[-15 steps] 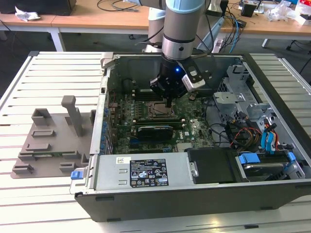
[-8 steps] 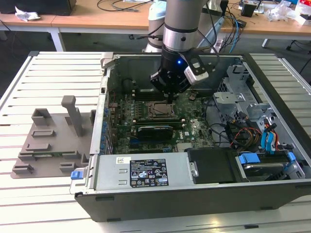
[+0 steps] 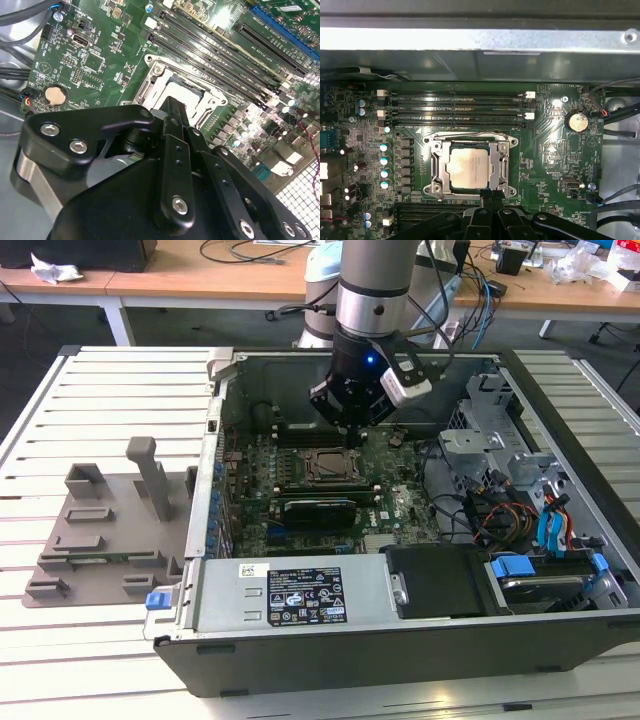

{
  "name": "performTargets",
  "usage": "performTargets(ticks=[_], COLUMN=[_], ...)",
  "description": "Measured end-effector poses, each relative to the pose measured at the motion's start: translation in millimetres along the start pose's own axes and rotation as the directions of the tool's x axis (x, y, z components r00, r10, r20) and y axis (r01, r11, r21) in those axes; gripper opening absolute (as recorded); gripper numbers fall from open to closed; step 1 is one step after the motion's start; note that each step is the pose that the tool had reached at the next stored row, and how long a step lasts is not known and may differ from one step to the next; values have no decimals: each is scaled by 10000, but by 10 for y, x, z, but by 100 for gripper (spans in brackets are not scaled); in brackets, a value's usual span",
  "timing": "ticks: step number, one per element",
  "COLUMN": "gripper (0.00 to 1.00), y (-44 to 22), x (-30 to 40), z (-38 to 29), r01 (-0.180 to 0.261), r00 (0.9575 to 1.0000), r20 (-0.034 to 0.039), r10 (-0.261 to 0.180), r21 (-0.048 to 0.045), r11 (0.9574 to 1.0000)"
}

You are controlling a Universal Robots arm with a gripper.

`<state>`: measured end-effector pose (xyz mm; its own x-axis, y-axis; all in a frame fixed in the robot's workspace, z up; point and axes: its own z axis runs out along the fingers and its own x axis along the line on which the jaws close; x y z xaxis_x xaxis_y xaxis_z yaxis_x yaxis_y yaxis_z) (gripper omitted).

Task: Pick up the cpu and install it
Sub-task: 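Install the first cpu locking lever, then install the second cpu locking lever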

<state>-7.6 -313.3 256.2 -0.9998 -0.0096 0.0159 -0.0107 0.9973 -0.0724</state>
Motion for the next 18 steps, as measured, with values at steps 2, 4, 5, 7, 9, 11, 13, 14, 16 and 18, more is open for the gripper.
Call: performTargets(ticks=[2, 4, 5, 7, 9, 11, 13, 14, 16, 18], gripper=[11, 11, 11, 11, 11, 11, 11, 11, 11, 11], y=[0, -2, -25, -113, -214, -270, -360, -419, -511, -573], x=[0, 0, 0, 1, 2, 4, 10, 15, 29, 54], z=[-1, -2, 0, 9, 20, 27, 39, 51, 68, 86], r01=[0, 0, 1, 2, 1, 6, 9, 11, 21, 23], r00=[10000, 10000, 10000, 10000, 10000, 10000, 10000, 10000, 10000, 10000], r20=[0, 0, 0, -1, 1, 3, 6, 9, 14, 19], r10=[0, 0, -1, -2, -1, -6, -9, -11, -19, -20], r21=[0, 2, 1, -15, -103, -315, -603, -758, -1288, -1567], r11=[10000, 10000, 10000, 10000, 9999, 9995, 9982, 9971, 9917, 9876])
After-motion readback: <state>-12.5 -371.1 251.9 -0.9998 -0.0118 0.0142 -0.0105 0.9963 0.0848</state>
